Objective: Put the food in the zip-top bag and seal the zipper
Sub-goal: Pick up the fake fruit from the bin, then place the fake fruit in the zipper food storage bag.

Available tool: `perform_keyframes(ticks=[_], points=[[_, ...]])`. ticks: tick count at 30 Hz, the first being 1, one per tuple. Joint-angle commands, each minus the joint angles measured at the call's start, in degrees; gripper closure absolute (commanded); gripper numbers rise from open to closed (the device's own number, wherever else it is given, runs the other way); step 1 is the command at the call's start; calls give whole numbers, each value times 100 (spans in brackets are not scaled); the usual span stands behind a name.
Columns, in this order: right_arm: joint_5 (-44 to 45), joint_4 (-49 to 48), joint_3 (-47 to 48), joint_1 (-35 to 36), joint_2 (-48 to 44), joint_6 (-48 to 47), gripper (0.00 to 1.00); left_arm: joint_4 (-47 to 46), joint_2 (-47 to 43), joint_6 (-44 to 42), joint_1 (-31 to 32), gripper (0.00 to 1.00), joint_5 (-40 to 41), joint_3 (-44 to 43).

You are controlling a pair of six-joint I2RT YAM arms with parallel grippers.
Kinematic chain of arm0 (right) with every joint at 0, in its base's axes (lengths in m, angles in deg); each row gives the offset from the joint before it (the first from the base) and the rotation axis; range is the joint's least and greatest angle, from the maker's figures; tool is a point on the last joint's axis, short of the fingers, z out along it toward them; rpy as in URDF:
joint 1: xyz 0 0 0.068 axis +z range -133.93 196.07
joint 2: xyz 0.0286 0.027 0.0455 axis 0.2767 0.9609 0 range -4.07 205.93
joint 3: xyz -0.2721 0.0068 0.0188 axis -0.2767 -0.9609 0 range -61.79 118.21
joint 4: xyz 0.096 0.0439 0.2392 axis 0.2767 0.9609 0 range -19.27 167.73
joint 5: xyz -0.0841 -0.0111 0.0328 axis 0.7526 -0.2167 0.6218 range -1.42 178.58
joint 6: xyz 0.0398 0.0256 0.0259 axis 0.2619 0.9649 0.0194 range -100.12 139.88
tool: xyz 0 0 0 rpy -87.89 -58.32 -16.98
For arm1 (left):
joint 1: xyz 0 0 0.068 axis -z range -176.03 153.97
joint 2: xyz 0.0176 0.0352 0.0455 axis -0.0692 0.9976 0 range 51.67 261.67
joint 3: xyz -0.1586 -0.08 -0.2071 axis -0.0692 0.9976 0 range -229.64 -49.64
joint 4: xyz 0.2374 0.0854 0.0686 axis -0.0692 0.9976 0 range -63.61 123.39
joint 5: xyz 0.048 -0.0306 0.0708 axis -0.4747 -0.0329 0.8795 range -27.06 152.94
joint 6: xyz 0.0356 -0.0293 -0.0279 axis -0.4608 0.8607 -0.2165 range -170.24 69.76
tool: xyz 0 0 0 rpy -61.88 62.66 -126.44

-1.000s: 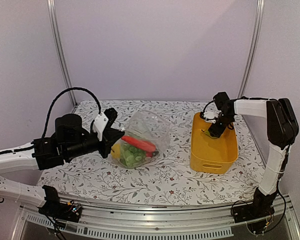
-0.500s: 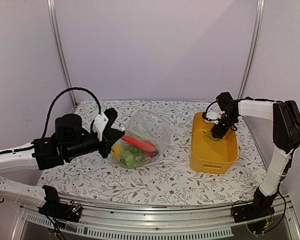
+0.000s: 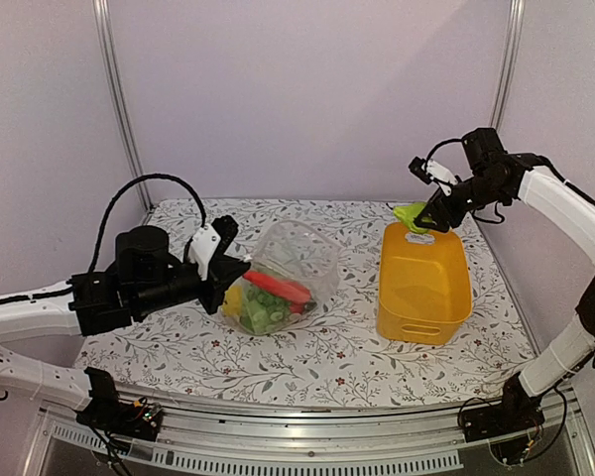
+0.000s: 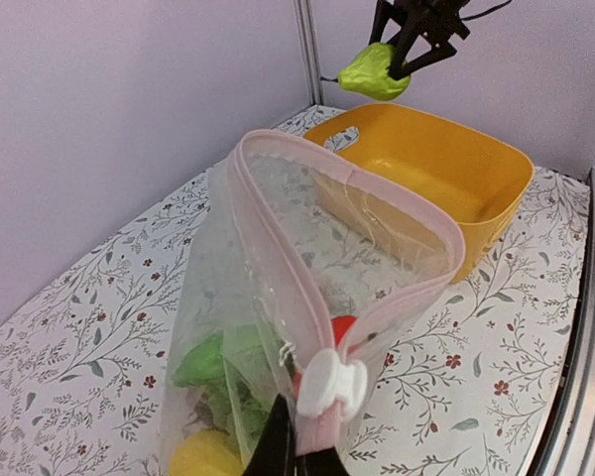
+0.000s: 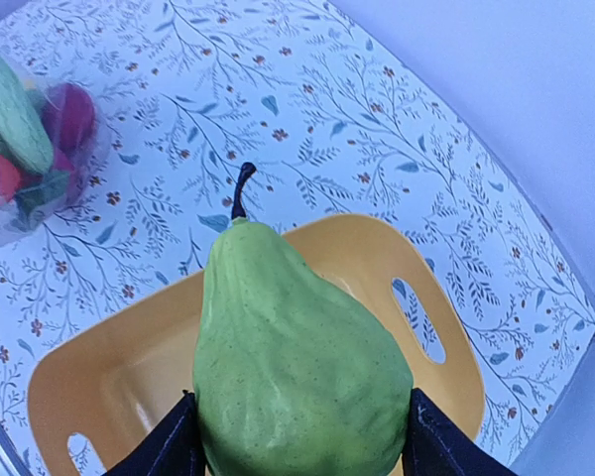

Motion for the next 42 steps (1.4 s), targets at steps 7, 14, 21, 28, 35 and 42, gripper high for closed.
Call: perform_keyframes(ticks=[7,14,21,28,35,42], points=[[-2583,-111,392,754,-622,31,43,37,319,-13,-69,100,-77,-631],[-2999,182,898,1628,-140,-109,43,345,427,-38,-72,100,-137,-925],[-2052,577,1586,2232,658,-420,43,447,360,-10,-70,100,-128,-927],[-1268,689,1855,2599,1195,-587,44,515,257,-9,-70,100,-163,-832],[-821,872,2091,3074,1530,-794,44,449,224,28,-74,100,-181,-735],[-1034,714,2437,3267,1935,-302,43,373,316,63,-73,100,-251,-712]])
